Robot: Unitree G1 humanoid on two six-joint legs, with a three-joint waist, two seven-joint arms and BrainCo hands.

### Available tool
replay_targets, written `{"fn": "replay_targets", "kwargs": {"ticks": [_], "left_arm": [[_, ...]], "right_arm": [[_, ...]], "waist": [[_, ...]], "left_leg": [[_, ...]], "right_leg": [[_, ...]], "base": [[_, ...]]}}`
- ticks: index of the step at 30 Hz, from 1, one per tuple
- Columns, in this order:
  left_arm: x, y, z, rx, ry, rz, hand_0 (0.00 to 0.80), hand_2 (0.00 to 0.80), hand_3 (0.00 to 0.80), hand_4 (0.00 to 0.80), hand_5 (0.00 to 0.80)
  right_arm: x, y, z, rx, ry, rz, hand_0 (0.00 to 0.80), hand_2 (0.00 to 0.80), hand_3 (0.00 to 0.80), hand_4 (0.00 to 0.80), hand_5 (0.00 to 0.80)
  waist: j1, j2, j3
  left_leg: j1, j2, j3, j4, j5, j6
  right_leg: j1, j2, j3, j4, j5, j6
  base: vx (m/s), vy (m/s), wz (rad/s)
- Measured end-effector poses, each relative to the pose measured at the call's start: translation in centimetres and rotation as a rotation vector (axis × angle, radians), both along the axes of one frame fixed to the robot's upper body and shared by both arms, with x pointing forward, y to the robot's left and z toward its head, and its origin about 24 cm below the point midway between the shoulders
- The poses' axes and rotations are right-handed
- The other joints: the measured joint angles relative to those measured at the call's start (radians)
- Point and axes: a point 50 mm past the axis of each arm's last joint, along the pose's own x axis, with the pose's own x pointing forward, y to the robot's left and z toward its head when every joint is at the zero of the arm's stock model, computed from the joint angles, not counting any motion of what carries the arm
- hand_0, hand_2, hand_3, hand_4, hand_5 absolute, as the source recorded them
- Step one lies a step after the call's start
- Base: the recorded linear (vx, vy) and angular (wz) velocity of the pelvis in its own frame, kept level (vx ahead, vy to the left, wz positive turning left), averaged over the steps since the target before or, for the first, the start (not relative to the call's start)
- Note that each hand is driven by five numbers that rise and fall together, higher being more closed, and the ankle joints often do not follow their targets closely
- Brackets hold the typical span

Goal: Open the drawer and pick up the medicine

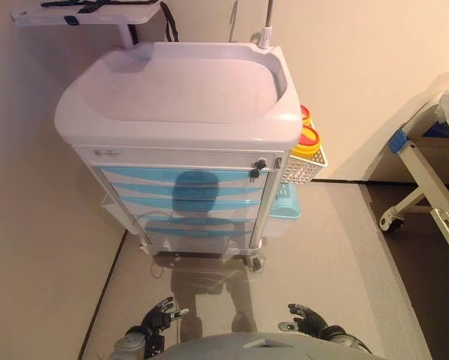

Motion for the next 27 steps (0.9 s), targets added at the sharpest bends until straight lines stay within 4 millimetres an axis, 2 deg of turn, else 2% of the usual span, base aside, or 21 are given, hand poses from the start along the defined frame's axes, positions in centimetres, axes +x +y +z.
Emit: {"fn": "replay_targets", "kwargs": {"ticks": [20, 27], "left_arm": [[-0.05, 0.15, -0.01, 0.034, -0.001, 0.003, 0.0, 0.0, 0.0, 0.0, 0.0], [-0.32, 0.45, -0.06, 0.036, 0.003, 0.064, 0.0, 0.0, 0.0, 0.0, 0.0]], "right_arm": [[-0.21, -0.04, -0.05, -0.002, 0.005, -0.003, 0.0, 0.0, 0.0, 0.0, 0.0], [-0.68, -0.19, -0.12, -0.006, 0.011, -0.008, 0.0, 0.0, 0.0, 0.0, 0.0]], "waist": [[0.002, 0.0, 0.0], [0.002, 0.001, 0.003]], "left_leg": [[0.0, 0.004, 0.0, 0.0, 0.0, 0.0], [-0.007, -0.001, -0.002, 0.0, 0.0, 0.0]], "right_leg": [[0.001, 0.0, 0.0, 0.0, 0.0, 0.0], [-0.006, -0.001, -0.002, 0.002, 0.0, 0.0]], "base": [[0.016, 0.0, 0.0], [0.033, 0.037, 0.0]]}}
